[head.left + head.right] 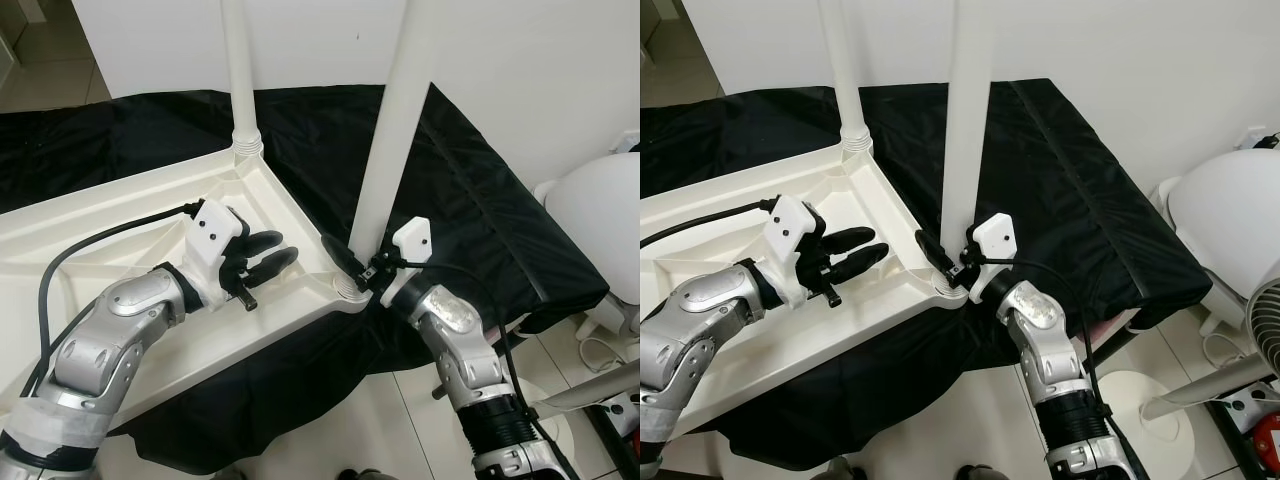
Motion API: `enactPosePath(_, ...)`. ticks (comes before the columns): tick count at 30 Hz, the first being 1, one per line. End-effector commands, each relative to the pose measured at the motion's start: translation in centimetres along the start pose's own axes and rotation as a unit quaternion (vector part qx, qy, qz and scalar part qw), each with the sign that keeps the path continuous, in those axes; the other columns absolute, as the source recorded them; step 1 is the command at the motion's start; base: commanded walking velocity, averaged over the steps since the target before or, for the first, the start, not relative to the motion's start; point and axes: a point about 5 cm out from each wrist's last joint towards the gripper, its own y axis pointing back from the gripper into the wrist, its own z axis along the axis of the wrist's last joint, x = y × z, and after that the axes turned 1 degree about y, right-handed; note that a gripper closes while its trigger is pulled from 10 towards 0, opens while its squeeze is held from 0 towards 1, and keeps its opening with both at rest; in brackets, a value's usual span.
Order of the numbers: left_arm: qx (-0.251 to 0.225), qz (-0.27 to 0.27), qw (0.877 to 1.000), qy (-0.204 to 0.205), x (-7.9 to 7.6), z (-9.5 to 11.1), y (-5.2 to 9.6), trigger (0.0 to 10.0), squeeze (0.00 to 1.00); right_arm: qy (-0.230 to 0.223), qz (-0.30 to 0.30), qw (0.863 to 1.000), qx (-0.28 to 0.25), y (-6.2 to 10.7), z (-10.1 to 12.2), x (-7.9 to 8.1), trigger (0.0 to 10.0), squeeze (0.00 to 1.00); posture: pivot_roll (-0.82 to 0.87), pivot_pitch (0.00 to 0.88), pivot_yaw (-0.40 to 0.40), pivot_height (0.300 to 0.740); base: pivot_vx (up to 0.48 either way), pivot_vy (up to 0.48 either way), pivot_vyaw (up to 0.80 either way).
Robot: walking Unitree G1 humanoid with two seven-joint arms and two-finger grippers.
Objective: Building children table
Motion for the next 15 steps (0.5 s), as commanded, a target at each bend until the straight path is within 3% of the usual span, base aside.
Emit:
enactPosePath(1,0.004,-0.021,1.000,0.005,-0.3,-0.2,0.1,10.0,0.00,-0.030,0.008,0.996,0.089,1.0,-3.4,0.6,10.0,0.00,0.14,0.171,-0.019,0.740,0.000,0.000,0.00)
enactPosePath(3,0.001,-0.020,1.000,0.007,-0.5,-0.3,0.0,10.0,0.00,-0.002,0.013,0.998,0.066,1.2,-2.8,0.8,10.0,0.00,0.13,0.171,-0.031,0.740,0.000,0.000,0.00)
enactPosePath(7,-0.005,-0.026,1.000,0.015,-0.7,-0.2,-0.1,10.0,0.00,-0.002,0.017,0.999,0.036,1.2,-1.6,0.8,10.0,0.00,0.12,0.173,-0.036,0.740,0.000,0.000,0.00)
enactPosePath(8,-0.011,-0.032,0.999,0.022,-0.8,-0.1,-0.2,10.0,0.53,-0.009,0.023,0.999,0.021,1.3,-0.8,0.8,10.0,0.00,0.11,0.171,-0.037,0.740,0.000,0.000,0.00)
enactPosePath(9,-0.011,-0.032,0.999,0.022,-0.8,-0.1,-0.2,10.0,0.53,-0.009,0.023,0.999,0.021,1.3,-0.8,0.8,10.0,0.00,0.11,0.171,-0.037,0.740,0.000,0.000,0.00)
enactPosePath(10,-0.018,-0.036,0.999,0.035,-0.9,0.0,-0.4,10.0,1.00,-0.015,0.029,0.999,0.009,1.3,0.0,0.7,10.0,0.00,0.11,0.171,-0.037,0.740,0.000,0.000,0.00)
enactPosePath(15,-0.039,-0.053,0.996,0.053,-1.1,0.7,-0.8,10.0,1.00,-0.027,0.052,0.998,-0.007,1.7,1.7,0.2,10.0,0.00,0.09,0.161,-0.047,0.740,0.000,0.000,0.00)
